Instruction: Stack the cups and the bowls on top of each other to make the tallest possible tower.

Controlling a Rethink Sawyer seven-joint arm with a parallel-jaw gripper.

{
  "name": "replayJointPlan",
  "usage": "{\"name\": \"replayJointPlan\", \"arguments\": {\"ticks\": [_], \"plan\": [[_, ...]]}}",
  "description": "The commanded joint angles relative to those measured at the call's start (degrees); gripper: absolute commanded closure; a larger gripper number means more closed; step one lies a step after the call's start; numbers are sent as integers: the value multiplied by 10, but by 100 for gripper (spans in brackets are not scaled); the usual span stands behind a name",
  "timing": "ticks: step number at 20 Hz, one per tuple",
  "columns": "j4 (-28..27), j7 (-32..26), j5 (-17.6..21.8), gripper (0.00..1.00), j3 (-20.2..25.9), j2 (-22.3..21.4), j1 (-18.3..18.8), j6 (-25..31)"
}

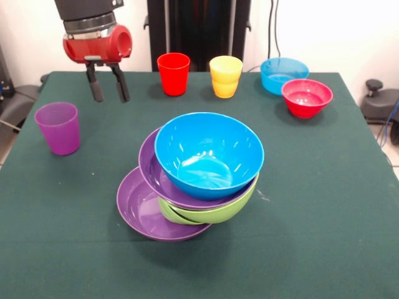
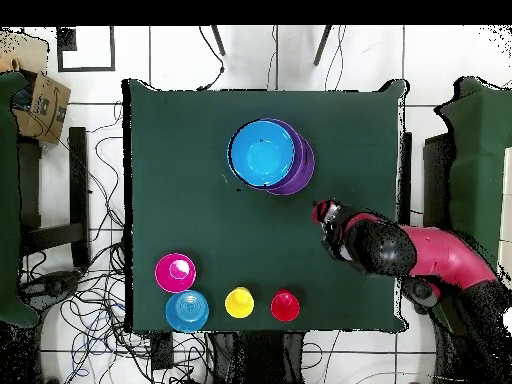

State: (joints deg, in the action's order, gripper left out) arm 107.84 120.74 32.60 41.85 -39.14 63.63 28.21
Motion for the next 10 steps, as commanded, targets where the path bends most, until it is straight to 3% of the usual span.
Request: {"name": "replayJointPlan", "arguments": {"ticks": [1,6,10], "plan": [[-45,-104,51,0,-14,54,5,19],[-68,-124,37,0,2,60,15,52],[-103,-135,58,0,2,97,11,35]]}}
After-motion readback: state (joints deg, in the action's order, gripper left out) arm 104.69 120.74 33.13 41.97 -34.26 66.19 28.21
